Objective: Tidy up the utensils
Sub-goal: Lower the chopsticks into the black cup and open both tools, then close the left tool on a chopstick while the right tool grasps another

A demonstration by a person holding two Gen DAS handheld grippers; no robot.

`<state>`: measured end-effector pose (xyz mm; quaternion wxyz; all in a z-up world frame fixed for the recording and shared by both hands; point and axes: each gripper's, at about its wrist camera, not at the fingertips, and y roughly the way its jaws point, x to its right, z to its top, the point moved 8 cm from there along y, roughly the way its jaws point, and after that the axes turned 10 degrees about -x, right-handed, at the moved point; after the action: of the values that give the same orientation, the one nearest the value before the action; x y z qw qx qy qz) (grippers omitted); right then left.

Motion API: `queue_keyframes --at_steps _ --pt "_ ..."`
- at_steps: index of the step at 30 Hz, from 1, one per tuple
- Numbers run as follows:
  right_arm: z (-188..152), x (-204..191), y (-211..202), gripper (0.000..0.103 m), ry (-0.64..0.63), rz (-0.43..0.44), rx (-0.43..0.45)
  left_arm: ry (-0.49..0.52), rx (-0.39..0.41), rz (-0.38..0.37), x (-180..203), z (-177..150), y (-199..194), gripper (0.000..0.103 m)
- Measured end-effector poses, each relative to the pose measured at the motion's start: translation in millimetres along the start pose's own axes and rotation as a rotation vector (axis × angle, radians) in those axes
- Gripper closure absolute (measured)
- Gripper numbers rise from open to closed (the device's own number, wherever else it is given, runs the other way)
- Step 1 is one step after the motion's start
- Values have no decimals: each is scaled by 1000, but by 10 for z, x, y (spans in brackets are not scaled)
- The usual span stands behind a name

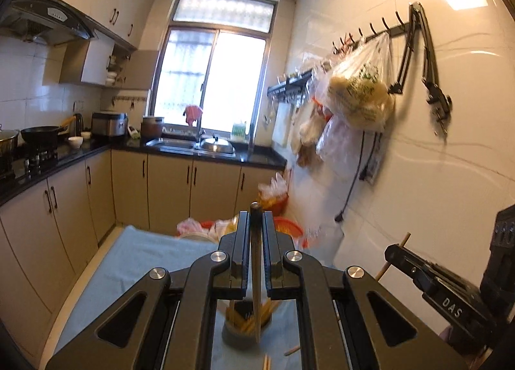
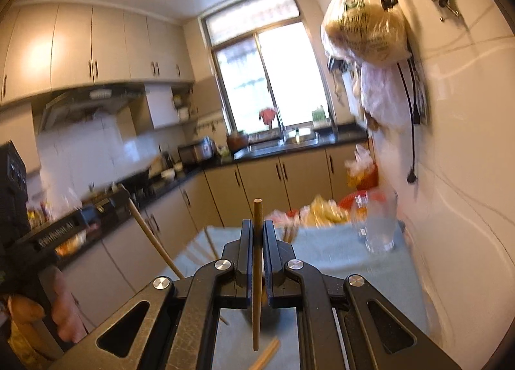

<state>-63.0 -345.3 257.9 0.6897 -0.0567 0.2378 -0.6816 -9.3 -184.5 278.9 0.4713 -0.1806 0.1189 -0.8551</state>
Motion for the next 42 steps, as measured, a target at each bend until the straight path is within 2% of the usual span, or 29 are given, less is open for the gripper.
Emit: queue_keyframes --at_steps 4,7,11,16,18,20,22,23,26,29,33,36,37,39,42 --pt "232 -4 229 97 31 9 59 -1 1 40 19 122 381 96" --pt "260 18 457 97 25 -21 64 18 -45 75 28 66 763 96" --pt "115 86 869 97 35 -34 -9 15 -141 82 -40 -159 1191 96" --pt "-188 208 1259 96 76 -27 -120 -31 -222 66 -185 -354 1375 96" --pt "-265 254 1353 96 83 -26 -150 -39 -221 41 -188 -351 1326 95" --pt "-299 297 1402 96 87 -24 -168 -33 -205 32 -176 -315 1207 87" --pt "-318 320 1416 95 95 -21 -172 -36 -185 19 -174 -312 1057 63" --pt "-317 327 1418 93 99 -18 -173 -42 -173 15 -176 -300 992 58" --pt "-302 340 1353 81 105 -21 -165 -51 -154 16 -216 -285 702 55" --pt "-259 311 1210 80 98 -23 -146 -69 -134 17 -279 -300 405 44" --pt "-220 282 982 70 92 -36 -123 -81 -85 44 -402 -355 -70 36" --pt "-222 249 779 67 87 -47 -120 -67 -69 74 -461 -474 -338 23" --pt "-233 230 705 63 85 -47 -122 -65 -70 83 -480 -525 -391 19" --pt "-267 196 575 59 78 -55 -133 -68 -82 97 -523 -670 -476 18" --pt "-338 103 331 55 31 -79 -153 -83 -143 101 -584 -960 -457 17"
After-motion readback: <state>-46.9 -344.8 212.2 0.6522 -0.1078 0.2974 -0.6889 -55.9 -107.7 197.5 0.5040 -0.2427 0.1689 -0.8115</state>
